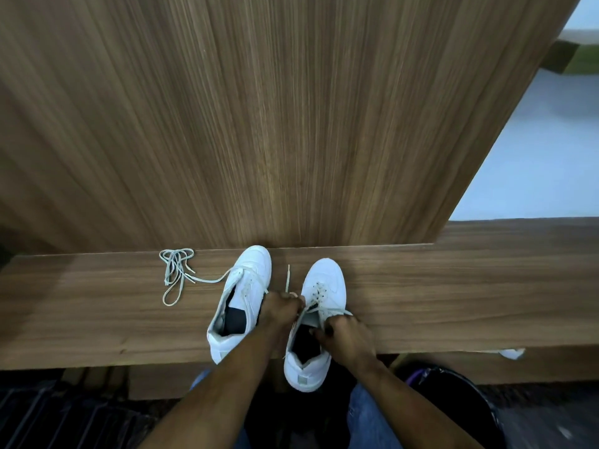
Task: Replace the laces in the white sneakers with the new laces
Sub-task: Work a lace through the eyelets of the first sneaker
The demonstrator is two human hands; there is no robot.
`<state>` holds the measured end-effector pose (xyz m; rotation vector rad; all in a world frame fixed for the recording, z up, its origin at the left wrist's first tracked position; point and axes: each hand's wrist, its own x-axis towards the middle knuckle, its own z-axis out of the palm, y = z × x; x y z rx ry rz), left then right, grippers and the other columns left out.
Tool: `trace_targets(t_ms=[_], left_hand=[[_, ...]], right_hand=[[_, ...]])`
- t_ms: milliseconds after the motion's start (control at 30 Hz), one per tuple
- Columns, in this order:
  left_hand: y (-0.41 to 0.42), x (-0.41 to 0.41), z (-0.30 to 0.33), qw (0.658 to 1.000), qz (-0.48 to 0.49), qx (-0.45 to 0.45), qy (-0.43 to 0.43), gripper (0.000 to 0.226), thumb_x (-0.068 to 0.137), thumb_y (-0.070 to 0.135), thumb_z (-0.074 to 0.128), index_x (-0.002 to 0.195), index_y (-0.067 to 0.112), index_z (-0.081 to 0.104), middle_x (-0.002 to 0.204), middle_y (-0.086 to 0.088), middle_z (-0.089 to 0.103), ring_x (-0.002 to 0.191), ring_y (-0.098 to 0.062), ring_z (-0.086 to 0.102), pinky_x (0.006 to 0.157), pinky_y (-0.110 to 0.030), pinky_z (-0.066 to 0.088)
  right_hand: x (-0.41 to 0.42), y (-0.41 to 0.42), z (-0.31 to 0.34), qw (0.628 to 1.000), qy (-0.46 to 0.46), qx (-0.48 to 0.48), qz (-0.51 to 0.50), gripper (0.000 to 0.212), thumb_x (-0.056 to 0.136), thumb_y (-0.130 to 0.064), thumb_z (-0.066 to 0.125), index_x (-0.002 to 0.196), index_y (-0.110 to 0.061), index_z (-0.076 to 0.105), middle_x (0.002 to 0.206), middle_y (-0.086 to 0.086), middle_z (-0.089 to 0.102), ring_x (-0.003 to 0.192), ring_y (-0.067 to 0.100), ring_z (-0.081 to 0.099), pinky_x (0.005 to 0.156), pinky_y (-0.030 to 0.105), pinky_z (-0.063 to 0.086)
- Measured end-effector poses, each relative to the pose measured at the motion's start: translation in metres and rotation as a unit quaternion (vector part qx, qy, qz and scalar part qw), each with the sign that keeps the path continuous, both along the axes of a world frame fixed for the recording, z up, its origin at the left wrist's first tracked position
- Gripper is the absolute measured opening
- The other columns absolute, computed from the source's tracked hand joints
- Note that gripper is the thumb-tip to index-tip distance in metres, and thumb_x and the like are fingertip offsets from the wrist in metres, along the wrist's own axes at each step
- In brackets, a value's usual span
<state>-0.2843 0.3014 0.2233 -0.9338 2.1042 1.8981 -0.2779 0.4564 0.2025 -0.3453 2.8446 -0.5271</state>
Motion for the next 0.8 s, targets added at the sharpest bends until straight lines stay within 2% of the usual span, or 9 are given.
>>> trace_targets(t_ms=[133, 233, 300, 400, 467, 567, 667, 733, 800], left_hand=[[-0.021, -0.02, 0.033, 0.987, 0.11, 0.102, 0.06, 0.022, 0.093, 0.01, 0.057, 0.071, 0.008, 0.059, 0.05, -0.002, 0.057, 0.036, -0.009, 0.051, 0.037, -0.017, 0.043], [-0.054, -0.038, 0.065, 0.953, 0.189, 0.203, 0.124, 0.026, 0.098, 0.009, 0.046, 0.075, 0.015, 0.057, 0.052, -0.001, 0.057, 0.039, -0.007, 0.056, 0.039, -0.018, 0.048], [-0.074, -0.044, 0.09, 0.928, 0.235, 0.231, 0.172, 0.025, 0.099, 0.008, 0.047, 0.076, 0.014, 0.057, 0.047, 0.002, 0.057, 0.038, -0.007, 0.056, 0.033, -0.016, 0.042], [-0.09, -0.046, 0.104, 0.902, 0.29, 0.244, 0.205, 0.02, 0.097, 0.011, 0.054, 0.077, 0.011, 0.059, 0.05, 0.001, 0.059, 0.043, -0.008, 0.059, 0.042, -0.018, 0.05], [-0.091, -0.042, 0.091, 0.923, 0.258, 0.228, 0.173, 0.02, 0.097, 0.019, 0.055, 0.077, 0.015, 0.058, 0.053, 0.002, 0.059, 0.046, -0.008, 0.059, 0.045, -0.019, 0.052], [-0.071, -0.024, 0.046, 0.975, 0.128, 0.171, 0.059, 0.021, 0.095, 0.032, 0.056, 0.078, 0.019, 0.056, 0.064, -0.001, 0.052, 0.043, -0.008, 0.05, 0.039, -0.018, 0.043], [-0.032, 0.0, 0.007, 0.995, 0.022, 0.082, -0.045, 0.023, 0.089, 0.032, 0.065, 0.073, 0.017, 0.057, 0.066, -0.004, 0.055, 0.051, -0.013, 0.049, 0.048, -0.019, 0.04], [-0.011, 0.009, -0.013, 0.995, 0.001, 0.088, -0.042, 0.026, 0.082, 0.026, 0.072, 0.067, 0.014, 0.055, 0.064, -0.008, 0.052, 0.052, -0.017, 0.047, 0.051, -0.025, 0.041], [-0.003, 0.01, -0.023, 0.999, -0.005, 0.043, -0.01, 0.022, 0.078, 0.018, 0.073, 0.061, 0.01, 0.061, 0.067, -0.01, 0.062, 0.06, -0.023, 0.058, 0.065, -0.035, 0.053]], right_hand=[[-0.002, 0.001, 0.001, 1.0, -0.024, -0.017, -0.007, 0.038, 0.083, -0.055, 0.057, 0.079, -0.018, 0.064, 0.092, 0.001, 0.07, 0.092, 0.023, 0.065, 0.073, 0.029, 0.046], [-0.003, 0.001, 0.002, 0.999, -0.035, -0.019, -0.009, 0.036, 0.083, -0.053, 0.058, 0.077, -0.018, 0.064, 0.088, 0.001, 0.071, 0.089, 0.022, 0.066, 0.072, 0.028, 0.045], [-0.002, 0.0, 0.002, 0.999, -0.036, -0.02, -0.007, 0.034, 0.083, -0.053, 0.057, 0.075, -0.02, 0.063, 0.089, 0.0, 0.071, 0.09, 0.021, 0.065, 0.074, 0.028, 0.046], [-0.001, -0.001, 0.001, 0.999, -0.029, -0.026, -0.012, 0.034, 0.083, -0.053, 0.057, 0.078, -0.02, 0.065, 0.089, -0.001, 0.071, 0.089, 0.02, 0.065, 0.075, 0.028, 0.046], [-0.001, -0.002, 0.001, 0.999, -0.025, -0.026, -0.016, 0.034, 0.083, -0.053, 0.057, 0.078, -0.02, 0.065, 0.088, -0.001, 0.071, 0.088, 0.02, 0.065, 0.074, 0.028, 0.046], [0.0, -0.003, 0.002, 0.999, -0.028, -0.024, -0.022, 0.033, 0.082, -0.051, 0.057, 0.074, -0.02, 0.063, 0.086, -0.001, 0.07, 0.086, 0.021, 0.065, 0.071, 0.028, 0.045], [0.001, -0.004, 0.003, 0.999, -0.043, -0.024, -0.02, 0.037, 0.083, -0.049, 0.056, 0.06, -0.022, 0.048, 0.075, -0.003, 0.062, 0.083, 0.021, 0.065, 0.065, 0.026, 0.04], [0.001, -0.002, 0.004, 0.998, -0.05, -0.023, -0.022, 0.039, 0.082, -0.047, 0.057, 0.056, -0.022, 0.042, 0.075, -0.001, 0.061, 0.083, 0.022, 0.065, 0.065, 0.026, 0.041], [-0.001, -0.002, 0.004, 0.998, -0.051, -0.024, -0.025, 0.037, 0.081, -0.047, 0.057, 0.059, -0.02, 0.044, 0.082, 0.003, 0.067, 0.084, 0.025, 0.065, 0.067, 0.028, 0.044]])
